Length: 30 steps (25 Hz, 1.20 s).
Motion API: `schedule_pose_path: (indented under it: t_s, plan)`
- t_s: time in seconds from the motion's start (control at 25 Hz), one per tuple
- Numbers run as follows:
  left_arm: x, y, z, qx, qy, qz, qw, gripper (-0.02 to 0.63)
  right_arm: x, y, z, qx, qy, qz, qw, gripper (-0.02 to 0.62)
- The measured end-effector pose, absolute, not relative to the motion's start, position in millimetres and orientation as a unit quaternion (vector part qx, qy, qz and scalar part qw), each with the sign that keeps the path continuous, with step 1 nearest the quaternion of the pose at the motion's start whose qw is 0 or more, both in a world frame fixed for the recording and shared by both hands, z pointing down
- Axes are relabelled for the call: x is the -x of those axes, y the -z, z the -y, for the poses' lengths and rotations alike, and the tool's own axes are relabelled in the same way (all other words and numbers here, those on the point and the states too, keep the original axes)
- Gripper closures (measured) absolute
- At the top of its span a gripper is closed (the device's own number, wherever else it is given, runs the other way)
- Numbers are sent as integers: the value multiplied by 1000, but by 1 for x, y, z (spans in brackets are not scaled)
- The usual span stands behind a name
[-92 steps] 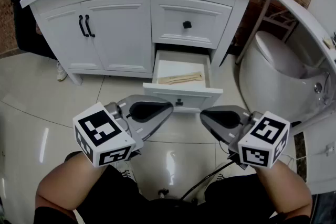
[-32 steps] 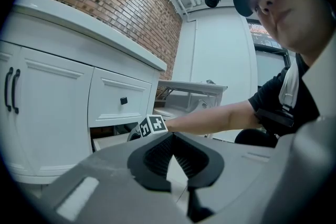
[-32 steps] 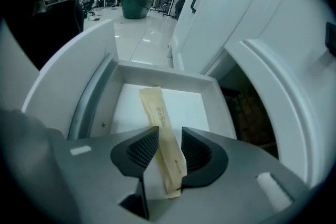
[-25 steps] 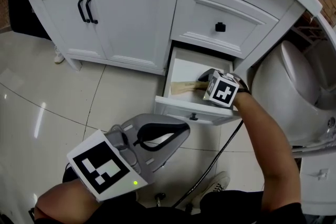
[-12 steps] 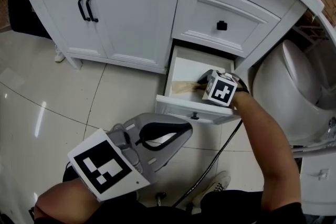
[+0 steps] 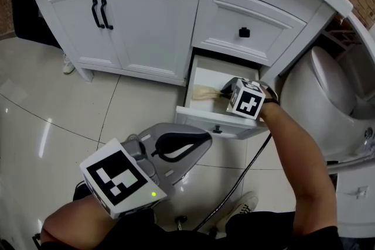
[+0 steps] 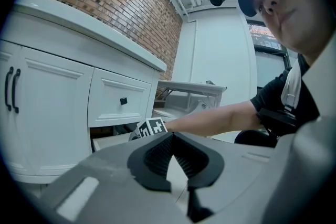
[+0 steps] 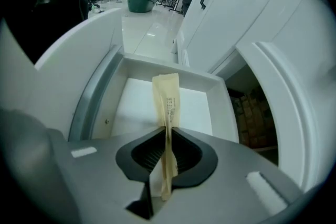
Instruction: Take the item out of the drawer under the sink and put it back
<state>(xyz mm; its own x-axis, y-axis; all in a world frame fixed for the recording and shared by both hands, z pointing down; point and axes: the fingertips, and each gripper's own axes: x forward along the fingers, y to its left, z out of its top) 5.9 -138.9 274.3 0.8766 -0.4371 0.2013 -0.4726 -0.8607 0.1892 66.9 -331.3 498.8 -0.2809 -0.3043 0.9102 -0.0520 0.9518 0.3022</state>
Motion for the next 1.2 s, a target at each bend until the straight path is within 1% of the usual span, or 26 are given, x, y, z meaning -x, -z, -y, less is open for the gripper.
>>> schedule_pose_path:
  t_s: [0.16,0.28,0.6,0.76,1.0,1.2]
  plan:
    - [-4,-274,137,-960,-78,242,114,601,-70,-480,333,-131,129,783,594,554]
    - [-2,-272,135,-961,-79,243,108,601,-71,-457,333,-158,134,785,584,554]
    - [-2,-270,125,-963,-82,237,98,601,-65,-369,311,-232,158,819,501,554]
    - [1,-271,124,-962,-87,243,89,601,-63,-327,287,-261,145,851,432,554]
    - [13,-267,130,-958,-77,261,94,601,-69,-280,239,-278,62,910,302,554]
    - [5,-263,124,-960,-74,258,84,601,-79,-252,196,-288,1,934,211,554]
